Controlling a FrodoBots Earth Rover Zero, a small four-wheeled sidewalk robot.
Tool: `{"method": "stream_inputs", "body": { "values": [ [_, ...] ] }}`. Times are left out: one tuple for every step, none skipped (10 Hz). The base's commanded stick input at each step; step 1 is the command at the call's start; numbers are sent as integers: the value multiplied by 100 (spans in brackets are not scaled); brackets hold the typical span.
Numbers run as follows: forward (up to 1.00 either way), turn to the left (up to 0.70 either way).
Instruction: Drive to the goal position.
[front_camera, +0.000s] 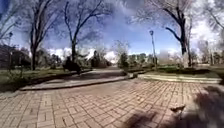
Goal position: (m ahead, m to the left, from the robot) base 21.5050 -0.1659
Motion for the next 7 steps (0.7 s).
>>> {"method": "stream_inputs", "body": {
  "values": [
    [100,0],
    [100,0],
    [100,0],
    [100,0],
    [100,0],
    [100,0],
    [100,0]
  ]
}}
